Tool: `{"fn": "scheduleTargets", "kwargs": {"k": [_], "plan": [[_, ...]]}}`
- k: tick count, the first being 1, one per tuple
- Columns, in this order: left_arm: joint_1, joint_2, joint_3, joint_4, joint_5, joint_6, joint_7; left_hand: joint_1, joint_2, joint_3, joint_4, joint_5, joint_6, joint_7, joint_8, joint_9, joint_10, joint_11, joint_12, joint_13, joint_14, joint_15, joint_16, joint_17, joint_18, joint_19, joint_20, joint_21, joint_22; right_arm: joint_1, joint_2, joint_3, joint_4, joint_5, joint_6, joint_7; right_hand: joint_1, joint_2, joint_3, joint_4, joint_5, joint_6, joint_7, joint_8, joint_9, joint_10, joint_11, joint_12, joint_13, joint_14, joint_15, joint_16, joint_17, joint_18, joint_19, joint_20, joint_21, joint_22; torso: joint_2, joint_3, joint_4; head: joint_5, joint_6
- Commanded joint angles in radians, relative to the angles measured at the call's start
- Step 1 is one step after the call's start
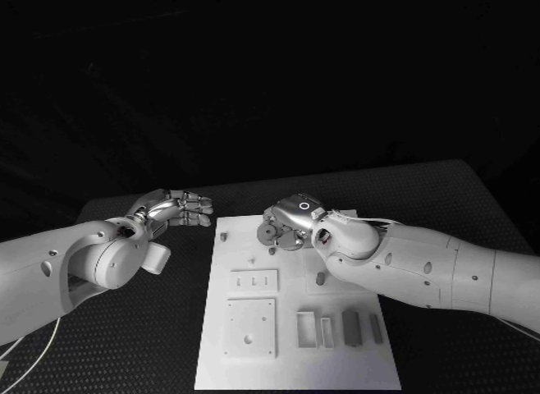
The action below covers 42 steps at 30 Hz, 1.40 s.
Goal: Assemble the parts on the task board
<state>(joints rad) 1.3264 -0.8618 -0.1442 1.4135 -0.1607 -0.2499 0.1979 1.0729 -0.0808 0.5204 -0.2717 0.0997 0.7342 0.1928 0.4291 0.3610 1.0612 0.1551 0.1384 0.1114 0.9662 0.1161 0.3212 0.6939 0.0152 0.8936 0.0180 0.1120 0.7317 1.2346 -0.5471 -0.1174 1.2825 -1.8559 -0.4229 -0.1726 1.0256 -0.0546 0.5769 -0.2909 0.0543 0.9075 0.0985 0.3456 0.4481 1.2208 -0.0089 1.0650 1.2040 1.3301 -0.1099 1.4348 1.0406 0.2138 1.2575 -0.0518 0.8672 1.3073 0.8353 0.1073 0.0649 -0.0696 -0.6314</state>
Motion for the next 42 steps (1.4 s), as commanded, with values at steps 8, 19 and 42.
{"fn": "scheduleTargets", "kwargs": {"k": [8,19,42], "plan": [[0.001,0.004,0.001,0.002,0.004,0.002,0.008,-0.008,-0.001,-0.002,0.001,-0.003,-0.006,0.02,-0.007,0.001,0.003,0.005,-0.007,-0.001,0.008,-0.002,-0.005,0.002,-0.002,0.003,-0.004,-0.007,0.0,-0.006,0.019,-0.004,-0.015,-0.016,-0.002,0.001,0.007,-0.003,0.007,0.001,0.005,0.064,0.003,0.003,0.009,0.002,-0.002,0.001,-0.002,0.0,-0.007,0.003,-0.001,0.048,-0.001,-0.008,0.005,0.019,-0.001,0.0008,0.0775,0.002,-0.002],[0.001,0.006,0.001,0.001,0.004,0.002,0.008,-0.008,-0.001,-0.002,0.001,-0.003,-0.007,0.02,-0.007,0.001,0.004,0.006,-0.007,-0.001,0.008,-0.002,-0.006,0.002,-0.003,0.004,-0.004,-0.008,0.0,-0.016,0.035,-0.006,-0.037,-0.016,-0.002,0.003,0.008,-0.005,0.007,0.001,0.004,0.063,0.004,0.002,0.009,0.003,-0.001,0.001,-0.002,-0.001,-0.007,0.003,-0.002,0.048,-0.001,-0.008,0.005,0.019,0.0,0.0007,0.0769,0.004,-0.005],[0.001,0.008,0.001,0.001,0.004,0.003,0.008,-0.008,-0.001,-0.001,0.002,-0.003,-0.007,0.02,-0.008,0.002,0.004,0.006,-0.008,-0.001,0.008,-0.002,-0.007,0.003,-0.003,0.004,-0.004,-0.008,0.0,-0.017,0.048,-0.007,-0.072,0.025,0.007,0.017,0.004,-0.022,0.008,0.004,0.005,0.008,0.022,-0.036,-0.009,-0.004,0.016,-0.001,-0.01,-0.011,0.009,-0.005,-0.023,0.048,-0.003,-0.007,-0.003,0.017,-0.001,0.0009,0.076,0.004,-0.009]]}}
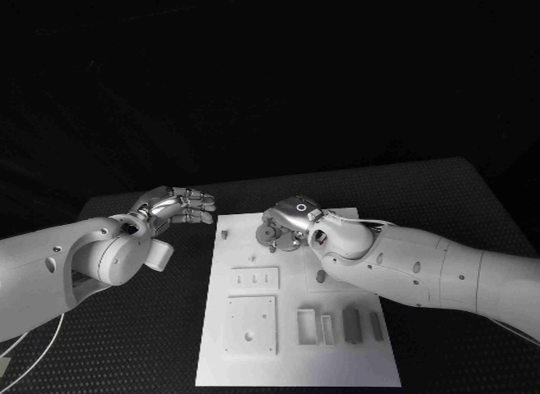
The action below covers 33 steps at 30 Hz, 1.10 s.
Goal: Assemble the parts on the task board
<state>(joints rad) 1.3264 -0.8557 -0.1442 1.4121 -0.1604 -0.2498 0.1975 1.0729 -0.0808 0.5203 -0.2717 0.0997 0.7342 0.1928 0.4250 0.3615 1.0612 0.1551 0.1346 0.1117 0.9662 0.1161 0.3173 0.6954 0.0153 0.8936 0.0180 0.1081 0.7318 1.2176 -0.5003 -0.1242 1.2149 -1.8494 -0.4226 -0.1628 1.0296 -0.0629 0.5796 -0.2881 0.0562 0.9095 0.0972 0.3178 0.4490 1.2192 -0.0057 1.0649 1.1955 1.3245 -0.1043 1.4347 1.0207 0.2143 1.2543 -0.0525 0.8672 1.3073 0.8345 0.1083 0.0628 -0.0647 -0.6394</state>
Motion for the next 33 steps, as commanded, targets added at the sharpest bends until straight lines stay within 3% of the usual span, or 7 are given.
{"fn": "scheduleTargets", "kwargs": {"k": [1,10,30,33], "plan": [[0.001,0.003,0.001,0.002,0.004,0.003,0.008,-0.008,-0.001,-0.001,0.002,-0.003,-0.007,0.02,-0.004,0.001,0.004,0.006,-0.005,-0.001,0.008,-0.002,-0.003,0.002,-0.003,0.004,-0.004,-0.004,0.0,0.0,0.002,0.0,-0.005,0.023,0.006,0.009,-0.001,-0.016,0.005,0.002,0.003,-0.002,0.026,-0.013,-0.012,-0.003,0.015,-0.001,-0.003,-0.005,0.005,-0.006,-0.004,0.048,0.0,-0.006,-0.003,0.017,0.0,0.0,0.0784,0.0,-0.001],[0.001,0.002,0.001,0.002,0.004,0.002,0.008,-0.008,-0.001,-0.001,0.002,-0.003,-0.007,0.02,-0.004,0.001,0.004,0.006,-0.005,-0.001,0.008,-0.002,-0.004,0.002,-0.003,0.004,-0.004,-0.005,0.0,0.0,-0.001,0.0,-0.007,0.041,0.006,0.009,-0.012,-0.046,0.007,0.011,0.003,-0.083,0.049,-0.06,-0.035,-0.016,0.037,-0.001,-0.009,-0.009,0.026,-0.008,-0.012,0.048,0.002,-0.007,-0.011,0.015,0.0,-0.0001,0.0773,-0.001,-0.003],[0.001,0.002,0.001,0.001,0.004,0.002,0.008,-0.008,-0.001,-0.001,0.002,-0.003,-0.007,0.02,-0.005,0.002,0.005,0.006,-0.006,-0.002,0.008,-0.002,-0.005,0.003,-0.003,0.004,-0.004,-0.005,0.0,0.0,-0.016,0.0,0.002,0.075,-0.014,0.025,-0.017,-0.047,0.009,0.017,0.002,-0.075,0.053,-0.054,-0.033,-0.018,0.041,0.004,-0.011,-0.007,0.03,-0.006,-0.009,0.048,0.005,-0.009,-0.012,0.016,0.0,0.0008,0.0773,-0.001,-0.006],[0.001,0.001,0.001,0.001,0.004,0.002,0.007,-0.008,-0.001,-0.001,0.002,-0.003,-0.007,0.02,-0.005,0.002,0.005,0.006,-0.006,-0.002,0.009,-0.002,-0.005,0.003,-0.003,0.004,-0.004,-0.005,0.0,0.0,-0.016,0.0,0.002,0.075,-0.013,0.026,-0.019,-0.061,0.01,0.018,0.003,-0.076,0.053,-0.054,-0.033,-0.018,0.041,0.005,-0.012,-0.007,0.03,-0.005,-0.009,0.048,0.006,-0.009,-0.013,0.016,0.0,0.0008,0.0771,-0.002,-0.007]]}}
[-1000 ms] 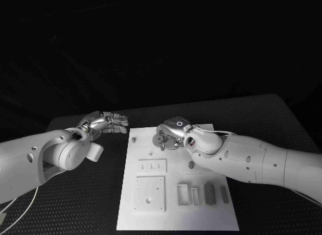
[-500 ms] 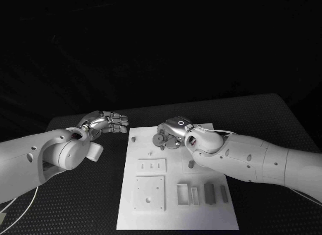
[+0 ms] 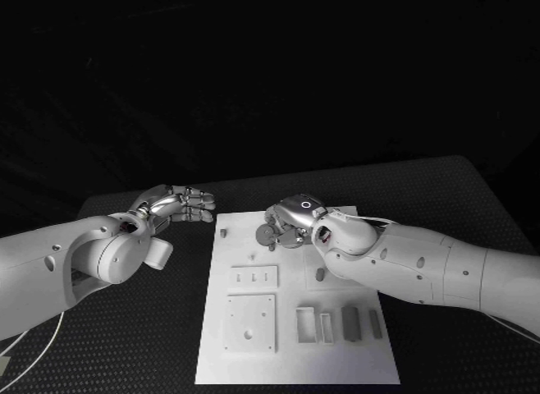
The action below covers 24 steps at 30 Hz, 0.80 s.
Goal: Assemble the parts on the task board
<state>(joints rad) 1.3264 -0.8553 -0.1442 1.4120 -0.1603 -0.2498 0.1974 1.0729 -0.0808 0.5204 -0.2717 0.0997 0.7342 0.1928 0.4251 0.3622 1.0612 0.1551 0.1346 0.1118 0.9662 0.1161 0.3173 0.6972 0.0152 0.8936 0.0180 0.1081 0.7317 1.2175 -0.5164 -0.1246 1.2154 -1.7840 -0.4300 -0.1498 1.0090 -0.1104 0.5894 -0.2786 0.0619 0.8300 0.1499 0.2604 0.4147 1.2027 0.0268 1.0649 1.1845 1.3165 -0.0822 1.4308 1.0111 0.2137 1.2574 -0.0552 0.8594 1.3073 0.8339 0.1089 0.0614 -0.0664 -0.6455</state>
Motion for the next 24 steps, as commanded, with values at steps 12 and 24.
{"fn": "scheduleTargets", "kwargs": {"k": [12,24], "plan": [[0.001,-0.001,0.001,0.002,0.004,0.002,0.007,-0.008,-0.001,-0.001,0.002,-0.003,-0.007,0.02,-0.005,0.002,0.005,0.006,-0.006,-0.002,0.009,-0.002,-0.005,0.002,-0.003,0.004,-0.004,-0.006,0.0,0.0,-0.001,0.0,0.007,0.005,0.009,0.01,0.01,-0.059,0.012,0.018,-0.003,-0.005,0.004,0.0,-0.001,-0.006,0.012,0.01,-0.006,-0.003,0.011,-0.004,-0.008,0.048,0.005,-0.008,-0.01,0.016,0.0,0.0006,0.078,-0.003,-0.004],[0.001,-0.002,0.001,0.003,0.004,0.003,0.007,-0.008,-0.001,-0.001,0.002,-0.003,-0.006,0.02,-0.005,0.002,0.005,0.006,-0.007,-0.002,0.009,-0.002,-0.006,0.003,-0.003,0.004,-0.004,-0.006,0.0,0.0,-0.001,-0.002,0.007,-0.007,0.018,0.008,0.018,-0.091,0.024,0.036,-0.003,-0.008,0.007,0.0,0.0,-0.01,0.015,0.014,-0.011,-0.005,0.014,-0.006,-0.014,0.048,0.007,-0.007,-0.014,0.016,0.0,-0.0002,0.0789,-0.005,-0.006]]}}
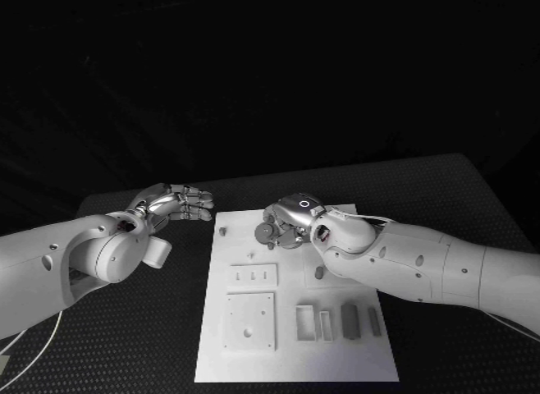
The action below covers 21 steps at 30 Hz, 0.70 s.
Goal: Assemble the parts on the task board
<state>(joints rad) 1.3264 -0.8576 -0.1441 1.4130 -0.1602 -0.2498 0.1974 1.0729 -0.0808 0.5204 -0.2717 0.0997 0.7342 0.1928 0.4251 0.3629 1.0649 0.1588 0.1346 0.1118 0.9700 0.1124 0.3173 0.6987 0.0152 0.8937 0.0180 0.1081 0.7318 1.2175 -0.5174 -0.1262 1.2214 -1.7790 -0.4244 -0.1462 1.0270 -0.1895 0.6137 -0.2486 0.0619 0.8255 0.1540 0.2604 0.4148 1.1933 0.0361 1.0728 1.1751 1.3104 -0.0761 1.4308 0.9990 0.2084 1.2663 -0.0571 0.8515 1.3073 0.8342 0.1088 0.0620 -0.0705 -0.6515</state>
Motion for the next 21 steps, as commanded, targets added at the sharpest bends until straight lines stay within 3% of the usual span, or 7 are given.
{"fn": "scheduleTargets", "kwargs": {"k": [1,21], "plan": [[0.001,0.001,0.001,0.002,0.003,0.002,0.007,-0.008,-0.001,-0.001,0.002,-0.003,-0.006,0.02,-0.005,0.001,0.002,0.002,-0.007,-0.002,0.005,0.002,-0.006,0.001,-0.003,0.004,-0.004,-0.006,0.0,0.0,0.0,-0.001,0.001,-0.012,0.013,0.004,0.0,-0.013,0.0,0.006,-0.003,-0.004,0.002,0.001,0.0,-0.001,0.005,0.007,-0.001,0.001,0.008,-0.006,-0.002,0.053,-0.001,-0.005,-0.006,0.016,0.0,-0.0001,0.078,-0.001,-0.001],[0.001,-0.001,0.001,0.0,0.004,0.002,0.007,-0.008,-0.001,-0.001,0.002,-0.004,-0.006,0.02,-0.006,0.002,0.002,0.002,-0.007,-0.002,0.005,0.002,-0.007,0.002,-0.003,0.005,-0.004,-0.007,0.001,0.0,-0.018,-0.004,0.023,-0.014,0.012,0.005,-0.005,-0.044,0.006,0.045,-0.003,-0.005,0.003,0.003,0.001,-0.004,0.006,0.012,-0.008,-0.001,0.008,-0.008,-0.007,0.053,0.001,-0.004,-0.01,0.016,0.0,-0.0006,0.0788,-0.002,-0.003]]}}
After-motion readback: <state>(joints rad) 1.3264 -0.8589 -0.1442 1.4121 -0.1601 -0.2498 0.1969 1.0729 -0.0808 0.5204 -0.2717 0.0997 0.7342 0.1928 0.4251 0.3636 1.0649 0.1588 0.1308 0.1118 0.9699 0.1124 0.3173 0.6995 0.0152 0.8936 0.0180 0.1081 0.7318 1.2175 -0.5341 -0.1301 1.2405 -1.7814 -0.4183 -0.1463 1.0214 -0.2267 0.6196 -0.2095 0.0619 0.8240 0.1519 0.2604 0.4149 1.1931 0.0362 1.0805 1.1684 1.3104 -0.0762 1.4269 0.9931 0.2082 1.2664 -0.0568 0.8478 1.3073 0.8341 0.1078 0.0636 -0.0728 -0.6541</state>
